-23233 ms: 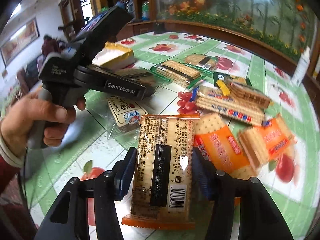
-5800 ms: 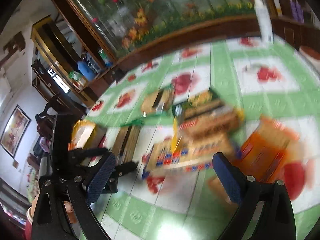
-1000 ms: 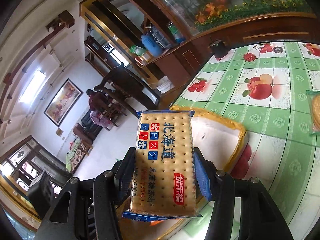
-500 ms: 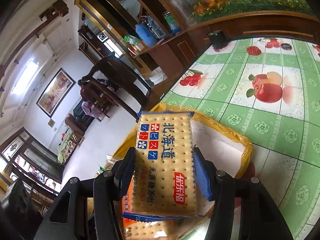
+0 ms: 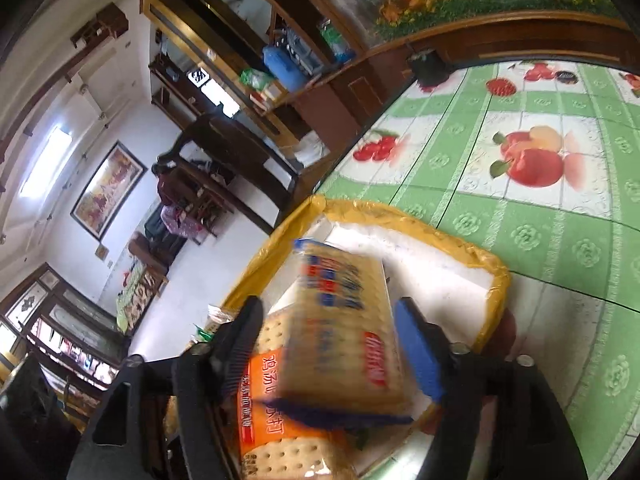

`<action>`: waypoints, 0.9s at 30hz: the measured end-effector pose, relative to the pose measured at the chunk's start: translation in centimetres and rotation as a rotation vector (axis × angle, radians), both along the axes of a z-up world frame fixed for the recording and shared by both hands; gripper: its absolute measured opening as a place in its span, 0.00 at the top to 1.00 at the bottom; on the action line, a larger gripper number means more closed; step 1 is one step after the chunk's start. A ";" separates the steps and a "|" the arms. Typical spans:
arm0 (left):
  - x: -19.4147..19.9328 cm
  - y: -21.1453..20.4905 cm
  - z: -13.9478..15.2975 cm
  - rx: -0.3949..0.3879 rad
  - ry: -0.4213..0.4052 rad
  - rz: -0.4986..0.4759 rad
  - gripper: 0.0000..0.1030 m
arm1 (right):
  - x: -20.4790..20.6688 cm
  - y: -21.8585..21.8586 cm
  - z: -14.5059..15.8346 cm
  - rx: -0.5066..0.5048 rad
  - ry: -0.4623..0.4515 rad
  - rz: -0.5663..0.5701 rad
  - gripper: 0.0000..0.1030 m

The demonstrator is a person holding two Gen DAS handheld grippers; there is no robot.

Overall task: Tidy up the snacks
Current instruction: 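Open both tools to drop the packs into the tray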

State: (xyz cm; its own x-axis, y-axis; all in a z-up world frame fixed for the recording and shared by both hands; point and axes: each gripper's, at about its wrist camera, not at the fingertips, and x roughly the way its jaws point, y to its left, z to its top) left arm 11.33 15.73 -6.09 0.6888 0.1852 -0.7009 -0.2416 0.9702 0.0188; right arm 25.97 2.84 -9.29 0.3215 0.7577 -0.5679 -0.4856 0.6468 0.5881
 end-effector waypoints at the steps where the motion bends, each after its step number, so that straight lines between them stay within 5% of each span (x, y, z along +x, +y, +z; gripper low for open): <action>1: 0.0 0.1 0.0 -0.005 0.003 0.003 0.55 | -0.2 -0.4 0.3 0.012 -0.007 -0.012 0.22; 5: -0.3 0.0 0.6 0.016 -0.014 0.023 0.20 | -0.7 -1.5 1.2 0.039 -0.022 -0.026 0.21; 6: -0.4 -0.1 0.8 0.028 -0.023 0.029 0.18 | -0.9 -1.7 1.5 0.046 -0.026 -0.027 0.21; 15: -0.7 -0.9 1.3 0.095 -0.018 0.030 0.18 | -3.3 -5.2 4.0 0.105 -0.070 -0.055 0.21; 27: -2.1 -2.0 3.7 0.091 -0.083 0.021 0.18 | -7.1 -11.7 6.1 0.147 -0.121 -0.135 0.17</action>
